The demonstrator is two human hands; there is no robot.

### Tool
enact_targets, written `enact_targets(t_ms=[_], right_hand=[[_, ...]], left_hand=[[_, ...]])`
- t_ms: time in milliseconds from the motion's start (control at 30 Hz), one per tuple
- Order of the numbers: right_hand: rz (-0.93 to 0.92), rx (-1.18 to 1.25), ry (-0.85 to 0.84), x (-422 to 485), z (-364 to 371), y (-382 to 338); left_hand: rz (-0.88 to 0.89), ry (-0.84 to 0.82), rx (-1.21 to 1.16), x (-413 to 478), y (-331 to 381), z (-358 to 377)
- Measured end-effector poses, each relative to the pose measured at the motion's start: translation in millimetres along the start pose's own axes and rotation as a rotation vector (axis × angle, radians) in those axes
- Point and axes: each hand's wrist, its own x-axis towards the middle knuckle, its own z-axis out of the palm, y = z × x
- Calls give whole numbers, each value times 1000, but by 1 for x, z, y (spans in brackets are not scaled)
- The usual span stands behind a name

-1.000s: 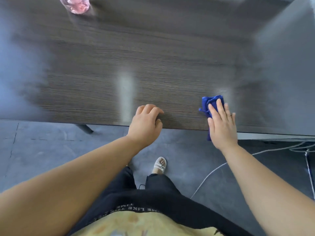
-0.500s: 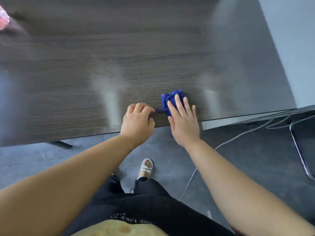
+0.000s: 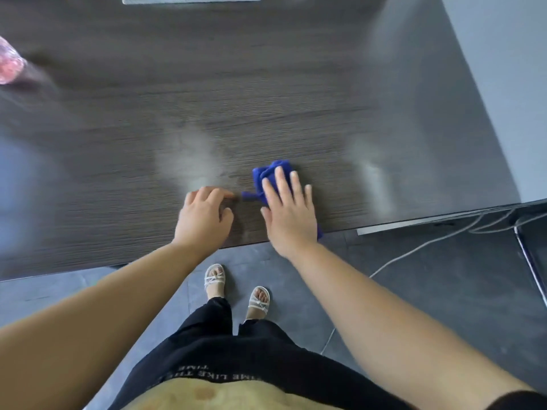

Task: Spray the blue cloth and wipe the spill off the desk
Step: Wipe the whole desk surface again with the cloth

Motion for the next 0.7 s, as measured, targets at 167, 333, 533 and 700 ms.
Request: enact_targets(t_ms=[167,333,533,700], right_hand=[[-127,-97,-14,32,-20,70],[612,52,45,91,-26,32],[-162,13,-70,107,7,-123],[-446,-157,-40,139,-6,-52]], left_hand=[[-117,44,25,19,-36,-27],[-200,63,40,31,-74,-49],[-255,133,15,45,-116,-72],[-242,120,21,54,-128,-82]])
